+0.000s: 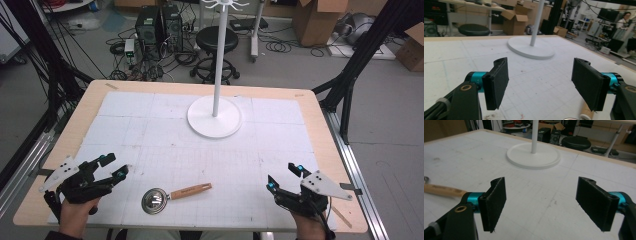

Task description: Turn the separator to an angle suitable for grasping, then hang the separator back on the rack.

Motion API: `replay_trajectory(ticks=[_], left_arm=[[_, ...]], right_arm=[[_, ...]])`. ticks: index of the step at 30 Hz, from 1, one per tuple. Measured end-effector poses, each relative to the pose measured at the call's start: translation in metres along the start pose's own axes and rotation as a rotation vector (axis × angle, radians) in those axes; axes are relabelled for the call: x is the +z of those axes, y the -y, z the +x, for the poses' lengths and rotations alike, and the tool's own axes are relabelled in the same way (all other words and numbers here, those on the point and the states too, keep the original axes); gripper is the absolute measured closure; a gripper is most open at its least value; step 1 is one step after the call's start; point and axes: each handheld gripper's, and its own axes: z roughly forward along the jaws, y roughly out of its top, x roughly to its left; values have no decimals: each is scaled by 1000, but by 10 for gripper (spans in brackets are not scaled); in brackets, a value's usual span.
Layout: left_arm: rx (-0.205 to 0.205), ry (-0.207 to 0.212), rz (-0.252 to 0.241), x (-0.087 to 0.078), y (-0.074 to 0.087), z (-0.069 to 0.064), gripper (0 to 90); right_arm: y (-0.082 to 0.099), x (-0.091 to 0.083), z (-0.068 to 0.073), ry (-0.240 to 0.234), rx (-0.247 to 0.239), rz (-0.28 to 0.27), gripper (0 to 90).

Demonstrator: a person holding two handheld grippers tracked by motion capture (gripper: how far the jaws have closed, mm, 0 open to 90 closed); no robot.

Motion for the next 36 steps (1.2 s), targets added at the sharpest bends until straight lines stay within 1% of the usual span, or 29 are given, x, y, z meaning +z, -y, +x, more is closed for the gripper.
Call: replay_trajectory(ticks=[1,2,3,4,5,7,12,13,14,16,20,23,27,28,31,36], left_arm=[[6,11,-1,1,0,-1,298],[19,29,6,2,-1,-3,275],[19,29,6,2,-1,-3,271],[19,38,5,3,-1,-4,271],[21,46,8,3,-1,-4,269],[20,69,16,5,-2,-5,266],[14,109,29,9,-4,-8,259],[15,116,26,10,-4,-8,257],[20,131,26,11,-4,-9,251],[25,132,30,12,-4,-9,242],[39,130,39,12,-3,-11,242],[38,129,42,13,-3,-12,241],[42,134,60,18,-2,-12,241],[47,145,77,20,-1,-12,242],[47,157,84,22,0,-13,242],[49,204,105,27,0,-18,256]], right_arm=[[-1,-3,-2,-1,-12,1,200],[-1,-6,-6,-11,23,0,154],[-1,-6,-6,-11,23,0,154],[1,-8,-11,-19,76,-5,153],[1,-8,-11,-19,76,-5,153],[5,-6,-16,-53,108,2,156],[5,-4,-17,-46,97,13,156],[4,-6,-18,-25,90,3,156],[4,-6,-19,-17,93,-1,156],[4,-8,-20,-9,100,-9,156],[5,-9,-20,-8,106,-8,156],[5,-9,-20,-10,103,-9,156],[5,-10,-21,-4,106,-9,156],[6,-10,-22,-2,113,-5,156],[6,-10,-22,0,116,-3,156],[7,-12,-21,0,110,-4,156]])
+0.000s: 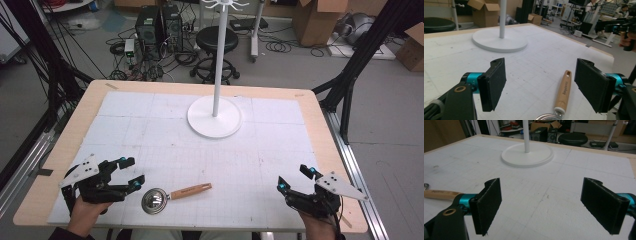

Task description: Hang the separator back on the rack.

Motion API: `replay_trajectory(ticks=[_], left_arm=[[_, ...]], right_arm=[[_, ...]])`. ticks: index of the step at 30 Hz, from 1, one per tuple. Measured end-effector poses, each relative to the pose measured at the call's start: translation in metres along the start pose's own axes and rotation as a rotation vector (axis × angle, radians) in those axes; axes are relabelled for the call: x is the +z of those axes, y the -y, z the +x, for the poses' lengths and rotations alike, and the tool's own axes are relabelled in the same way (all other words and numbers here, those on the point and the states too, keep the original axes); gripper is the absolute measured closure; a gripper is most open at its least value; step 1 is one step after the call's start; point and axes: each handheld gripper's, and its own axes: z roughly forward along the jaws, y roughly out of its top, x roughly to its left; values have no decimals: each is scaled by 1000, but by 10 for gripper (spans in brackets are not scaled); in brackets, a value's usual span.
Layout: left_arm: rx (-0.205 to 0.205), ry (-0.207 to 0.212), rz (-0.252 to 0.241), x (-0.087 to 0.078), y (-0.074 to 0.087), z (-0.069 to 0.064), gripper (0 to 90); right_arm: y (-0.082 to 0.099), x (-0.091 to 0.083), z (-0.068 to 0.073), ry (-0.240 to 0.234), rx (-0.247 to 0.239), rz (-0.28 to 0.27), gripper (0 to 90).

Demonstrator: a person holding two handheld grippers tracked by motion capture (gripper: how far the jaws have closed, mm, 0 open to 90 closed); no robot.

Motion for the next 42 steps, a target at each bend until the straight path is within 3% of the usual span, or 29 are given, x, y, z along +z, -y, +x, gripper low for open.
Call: replay_trajectory(ticks=[7,12,18,26,28,32,37,42], left_arm=[[28,88,76,24,-6,-6,264],[87,176,193,50,-6,-17,295],[143,215,315,91,-5,-30,304],[180,271,452,132,1,-44,361],[201,267,496,141,2,-47,375],[200,261,536,153,2,-49,394],[216,258,595,154,5,-48,415],[225,253,619,154,6,-48,465]], right_arm=[[0,5,3,-30,-6,11,157],[1,5,3,-39,-7,15,157],[0,6,2,-37,-2,16,157],[0,5,2,-39,1,16,158],[0,6,2,-39,-2,17,158],[0,6,2,-43,-4,18,158],[0,5,1,-41,0,16,159],[0,4,1,-40,4,16,160]])
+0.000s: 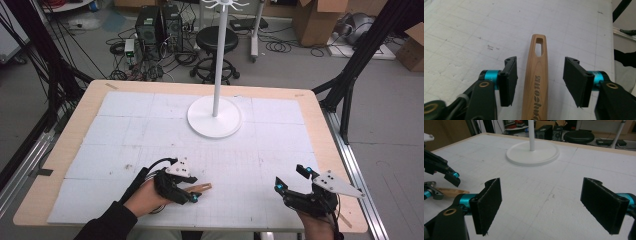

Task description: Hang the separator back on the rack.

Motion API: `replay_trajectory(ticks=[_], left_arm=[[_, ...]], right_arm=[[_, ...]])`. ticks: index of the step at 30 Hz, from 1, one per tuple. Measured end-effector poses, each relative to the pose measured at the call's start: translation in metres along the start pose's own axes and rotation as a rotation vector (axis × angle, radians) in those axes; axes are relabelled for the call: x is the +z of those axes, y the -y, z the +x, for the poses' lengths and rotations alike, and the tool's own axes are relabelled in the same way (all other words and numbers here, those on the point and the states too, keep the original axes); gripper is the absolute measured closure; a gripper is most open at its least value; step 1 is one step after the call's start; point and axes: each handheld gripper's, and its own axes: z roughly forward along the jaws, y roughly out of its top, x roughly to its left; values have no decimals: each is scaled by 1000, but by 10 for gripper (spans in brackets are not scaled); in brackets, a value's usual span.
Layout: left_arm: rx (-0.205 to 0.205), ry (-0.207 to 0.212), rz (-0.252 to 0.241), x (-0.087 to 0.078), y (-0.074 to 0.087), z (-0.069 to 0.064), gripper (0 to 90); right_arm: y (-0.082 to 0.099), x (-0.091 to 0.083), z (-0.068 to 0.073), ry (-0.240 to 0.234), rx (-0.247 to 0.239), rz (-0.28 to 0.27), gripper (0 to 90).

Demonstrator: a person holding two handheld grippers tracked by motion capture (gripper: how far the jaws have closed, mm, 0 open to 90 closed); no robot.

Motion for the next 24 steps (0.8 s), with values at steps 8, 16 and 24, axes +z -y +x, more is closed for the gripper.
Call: replay_trajectory(ticks=[8,16,24], left_arm=[[-9,-9,28,6,3,2,509],[30,-12,62,7,4,1,555],[76,-40,65,7,5,-1,638]], right_arm=[[0,0,-1,5,2,1,161],[0,-1,-1,8,6,2,162],[0,-1,-2,14,13,2,163]])
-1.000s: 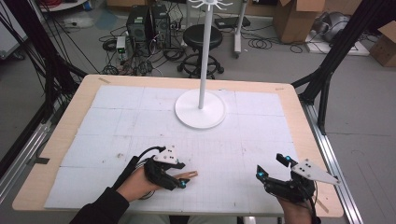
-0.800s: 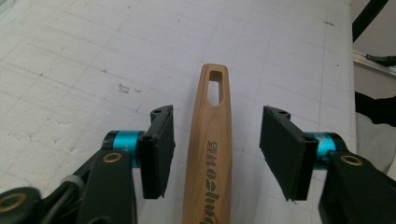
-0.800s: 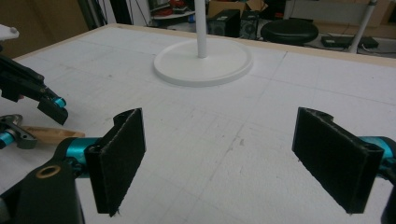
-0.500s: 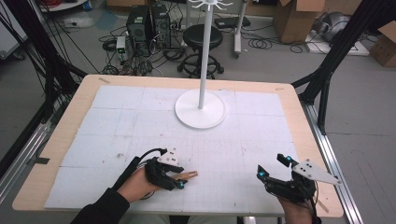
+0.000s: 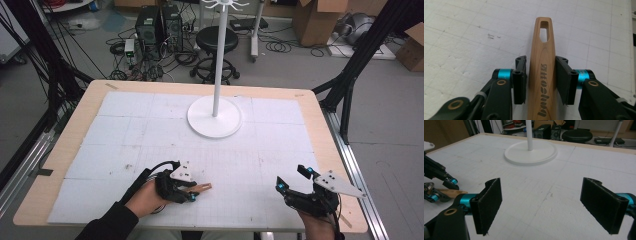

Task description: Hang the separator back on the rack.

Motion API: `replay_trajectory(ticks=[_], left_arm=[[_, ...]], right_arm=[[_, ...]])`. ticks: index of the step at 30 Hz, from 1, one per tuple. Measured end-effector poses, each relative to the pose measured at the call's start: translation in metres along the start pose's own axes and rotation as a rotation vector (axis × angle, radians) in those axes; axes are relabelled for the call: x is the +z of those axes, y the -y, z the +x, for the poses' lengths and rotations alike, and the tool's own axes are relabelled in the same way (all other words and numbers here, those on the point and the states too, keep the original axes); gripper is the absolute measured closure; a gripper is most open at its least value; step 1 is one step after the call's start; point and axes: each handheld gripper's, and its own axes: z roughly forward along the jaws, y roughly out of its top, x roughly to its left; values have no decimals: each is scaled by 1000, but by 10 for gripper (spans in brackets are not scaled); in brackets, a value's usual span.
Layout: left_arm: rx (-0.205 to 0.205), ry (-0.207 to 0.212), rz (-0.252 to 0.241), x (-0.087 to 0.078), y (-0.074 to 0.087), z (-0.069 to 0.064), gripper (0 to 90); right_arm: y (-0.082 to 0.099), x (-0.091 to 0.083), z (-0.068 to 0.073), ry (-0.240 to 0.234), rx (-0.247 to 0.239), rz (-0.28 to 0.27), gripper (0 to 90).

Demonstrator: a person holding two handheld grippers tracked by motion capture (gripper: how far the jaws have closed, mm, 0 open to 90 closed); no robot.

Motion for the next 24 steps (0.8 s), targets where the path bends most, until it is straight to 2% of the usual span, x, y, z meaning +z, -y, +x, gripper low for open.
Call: replay_trajectory(ticks=[10,11,14,18,19,20,24], left_arm=[[-6,6,4,-1,0,2,670],[-21,6,-9,-1,1,1,671],[-29,-2,-8,-3,2,1,673],[-57,-26,-54,-12,3,3,673],[-80,-30,-93,-20,5,5,673],[-80,-30,-93,-20,5,5,674],[-126,-43,-186,-40,9,7,674]], right_arm=[[0,-1,-1,2,8,0,165],[0,-1,-1,2,8,1,165],[0,-1,-1,1,13,0,165],[1,-1,-2,-1,17,-1,166],[1,-1,-2,-2,22,-5,166],[1,-1,-2,-2,22,-5,166],[1,-1,-2,-8,29,-8,166]])
